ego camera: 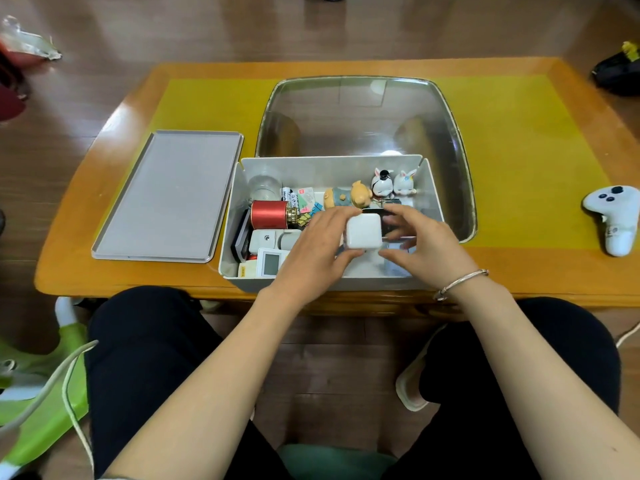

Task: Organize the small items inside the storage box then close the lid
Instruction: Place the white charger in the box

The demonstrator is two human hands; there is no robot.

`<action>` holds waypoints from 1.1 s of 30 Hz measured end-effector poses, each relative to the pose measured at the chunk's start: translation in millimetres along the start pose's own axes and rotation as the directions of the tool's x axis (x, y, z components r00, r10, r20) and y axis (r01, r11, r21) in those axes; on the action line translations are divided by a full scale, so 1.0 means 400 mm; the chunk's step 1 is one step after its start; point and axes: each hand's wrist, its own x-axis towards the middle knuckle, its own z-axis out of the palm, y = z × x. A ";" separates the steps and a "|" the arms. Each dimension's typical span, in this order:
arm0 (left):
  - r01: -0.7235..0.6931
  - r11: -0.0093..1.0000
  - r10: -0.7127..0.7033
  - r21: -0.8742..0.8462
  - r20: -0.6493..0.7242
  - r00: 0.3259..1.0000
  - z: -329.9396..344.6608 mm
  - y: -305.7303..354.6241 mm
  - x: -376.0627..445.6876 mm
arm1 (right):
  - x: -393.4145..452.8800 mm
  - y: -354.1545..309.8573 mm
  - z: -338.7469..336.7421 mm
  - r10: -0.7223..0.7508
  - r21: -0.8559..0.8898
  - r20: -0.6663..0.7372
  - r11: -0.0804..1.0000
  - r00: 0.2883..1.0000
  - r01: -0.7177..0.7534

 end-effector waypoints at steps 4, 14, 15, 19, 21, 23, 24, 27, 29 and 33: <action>0.113 0.993 -0.114 -0.020 -0.090 0.989 0.002 -0.004 0.005 | 0.020 0.008 -0.019 0.055 -0.387 -0.008 0.920 0.998 -0.054; 0.153 0.988 -0.153 -0.002 -0.076 0.985 0.004 -0.004 0.004 | 0.047 -0.011 0.004 0.305 -0.632 0.180 0.764 0.935 -0.128; 0.154 0.988 -0.154 -0.011 -0.069 0.986 0.004 -0.003 0.005 | 0.048 -0.013 0.003 0.308 -0.635 0.188 0.763 0.933 -0.124; 0.168 0.984 -0.167 -0.052 0.022 0.986 0.004 0.003 0.014 | 0.045 -0.008 -0.019 0.273 -0.624 0.300 0.781 0.914 -0.029; 0.165 0.984 -0.158 -0.066 0.094 0.983 0.013 0.015 0.020 | 0.036 -0.001 -0.037 0.182 -0.583 0.295 0.812 0.938 0.026; 0.163 0.983 -0.150 -0.084 0.144 0.978 0.026 0.032 0.031 | 0.024 0.012 -0.052 0.043 -0.554 0.145 0.831 0.989 0.045; 0.162 0.982 -0.146 -0.091 0.166 0.975 0.034 0.043 0.038 | 0.017 0.018 -0.058 0.006 -0.551 0.054 0.834 0.999 0.025; 0.176 0.977 -0.146 -0.117 0.229 0.962 0.059 0.075 0.062 | -0.003 0.038 -0.066 0.012 -0.472 -0.084 0.880 0.996 -0.051; 0.188 0.972 -0.143 -0.140 0.279 0.950 0.075 0.094 0.077 | -0.017 0.048 -0.071 -0.021 -0.345 -0.204 0.937 0.979 -0.052; 0.194 0.971 -0.129 -0.138 0.379 0.916 0.085 0.111 0.094 | -0.030 0.054 -0.071 -0.037 -0.213 -0.352 0.976 0.935 -0.041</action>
